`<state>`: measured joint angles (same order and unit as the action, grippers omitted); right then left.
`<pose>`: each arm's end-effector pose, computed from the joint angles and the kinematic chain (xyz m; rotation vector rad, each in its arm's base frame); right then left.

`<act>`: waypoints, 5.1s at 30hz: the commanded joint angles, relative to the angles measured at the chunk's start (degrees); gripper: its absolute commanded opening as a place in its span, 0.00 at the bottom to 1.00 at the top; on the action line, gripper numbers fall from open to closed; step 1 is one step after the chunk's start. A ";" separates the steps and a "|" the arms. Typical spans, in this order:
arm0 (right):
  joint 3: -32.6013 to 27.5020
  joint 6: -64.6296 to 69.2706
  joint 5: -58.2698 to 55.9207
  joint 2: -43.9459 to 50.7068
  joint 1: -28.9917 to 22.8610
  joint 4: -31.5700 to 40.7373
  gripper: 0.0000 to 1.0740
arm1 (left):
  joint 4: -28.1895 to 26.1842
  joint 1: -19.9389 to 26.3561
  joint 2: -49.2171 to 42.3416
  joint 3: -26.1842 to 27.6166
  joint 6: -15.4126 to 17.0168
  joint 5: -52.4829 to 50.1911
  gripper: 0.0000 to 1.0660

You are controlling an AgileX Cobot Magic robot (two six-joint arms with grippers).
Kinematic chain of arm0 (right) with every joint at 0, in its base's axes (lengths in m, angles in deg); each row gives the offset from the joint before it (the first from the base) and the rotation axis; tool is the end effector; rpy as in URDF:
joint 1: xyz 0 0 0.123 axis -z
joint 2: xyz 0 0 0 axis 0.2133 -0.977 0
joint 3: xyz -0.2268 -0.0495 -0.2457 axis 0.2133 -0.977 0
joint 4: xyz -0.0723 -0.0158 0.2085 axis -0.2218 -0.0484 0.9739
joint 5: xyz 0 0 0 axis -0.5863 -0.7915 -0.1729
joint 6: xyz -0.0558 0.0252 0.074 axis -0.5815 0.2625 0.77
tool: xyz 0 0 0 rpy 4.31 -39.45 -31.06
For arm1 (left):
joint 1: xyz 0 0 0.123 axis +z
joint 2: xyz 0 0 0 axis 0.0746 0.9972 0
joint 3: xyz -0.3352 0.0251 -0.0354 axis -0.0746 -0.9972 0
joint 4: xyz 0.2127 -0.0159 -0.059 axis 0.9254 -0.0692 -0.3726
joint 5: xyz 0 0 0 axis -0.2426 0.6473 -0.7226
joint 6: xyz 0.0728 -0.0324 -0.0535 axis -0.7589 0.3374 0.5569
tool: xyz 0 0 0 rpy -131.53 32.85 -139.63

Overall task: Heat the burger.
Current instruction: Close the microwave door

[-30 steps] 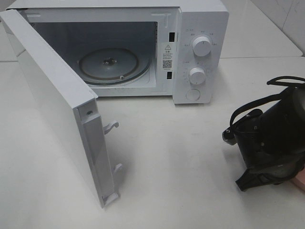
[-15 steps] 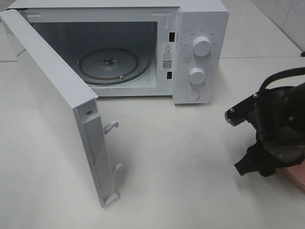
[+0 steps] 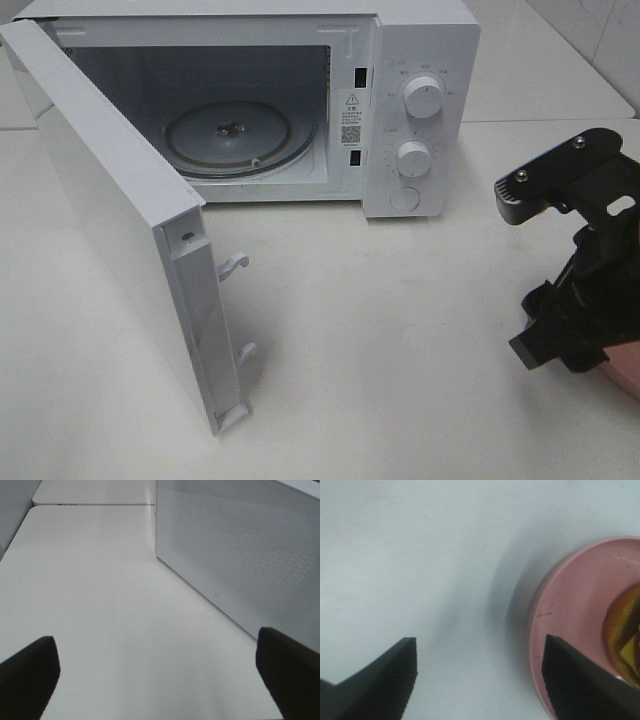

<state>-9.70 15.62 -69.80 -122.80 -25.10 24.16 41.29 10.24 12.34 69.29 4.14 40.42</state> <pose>0.1431 0.0762 0.2803 -0.6423 2.5767 -0.1400 -0.0830 -0.0231 0.2651 0.0318 2.0202 -0.0607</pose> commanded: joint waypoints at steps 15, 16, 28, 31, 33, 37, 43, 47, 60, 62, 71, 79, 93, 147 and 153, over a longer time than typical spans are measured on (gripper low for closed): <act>0.23 -16.56 -17.53 24.92 -0.11 16.56 0.73 | -0.40 -0.40 -0.40 -0.17 0.29 0.11 0.94; 0.23 -16.56 -17.53 24.92 -0.11 16.56 0.73 | -0.40 -0.40 -0.40 -0.17 0.29 0.11 0.94; -0.23 -19.31 -20.17 38.10 0.34 17.25 0.71 | -0.40 -0.40 -0.40 -0.17 0.29 0.11 0.94; -1.15 -20.00 -19.82 40.85 2.92 17.65 0.71 | -0.40 -0.40 -0.40 -0.17 0.29 0.11 0.94; -1.49 -20.68 -19.82 42.51 5.04 17.93 0.71 | -0.40 -0.40 -0.40 -0.17 0.29 0.11 0.94; -2.52 -21.89 -18.39 47.44 10.49 19.71 0.71 | -0.40 -0.40 -0.40 -0.17 0.29 0.11 0.94; -5.04 -22.06 -14.44 53.69 17.48 22.06 0.71 | -0.40 -0.40 -0.40 -0.17 0.29 0.11 0.94; -4.98 -22.29 -14.44 57.01 21.94 22.06 0.71 | -0.40 -0.40 -0.40 -0.17 0.29 0.11 0.94; -6.47 -22.17 -17.19 66.75 31.34 22.12 0.71 | -0.40 -0.40 -0.40 -0.17 0.29 0.11 0.94; -6.47 -22.17 -17.19 67.72 31.74 22.12 0.71 | -0.40 -0.40 -0.40 -0.17 0.29 0.11 0.94; -6.47 -22.00 -17.19 71.56 33.35 21.94 0.71 | -0.40 -0.40 -0.46 -0.17 0.29 0.11 0.94; -6.47 -22.00 -17.19 71.56 33.35 21.94 0.71 | -0.40 -0.40 -0.46 -0.17 0.29 0.11 0.94; -6.47 -22.00 -17.19 71.56 33.35 21.94 0.70 | -0.40 -0.40 -0.46 -0.17 0.29 0.11 0.94; -6.47 -22.00 -17.19 71.56 33.35 21.94 0.70 | -8.08 -0.40 29.39 -5.10 -9.63 -38.73 0.00; -6.47 -22.00 -17.19 71.56 33.35 21.94 0.70 | -13.64 -0.40 31.97 -10.49 -16.96 -52.37 0.00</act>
<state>-16.06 -6.09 -86.82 -52.96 7.79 46.10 29.26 10.24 44.25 59.21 -11.27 -8.80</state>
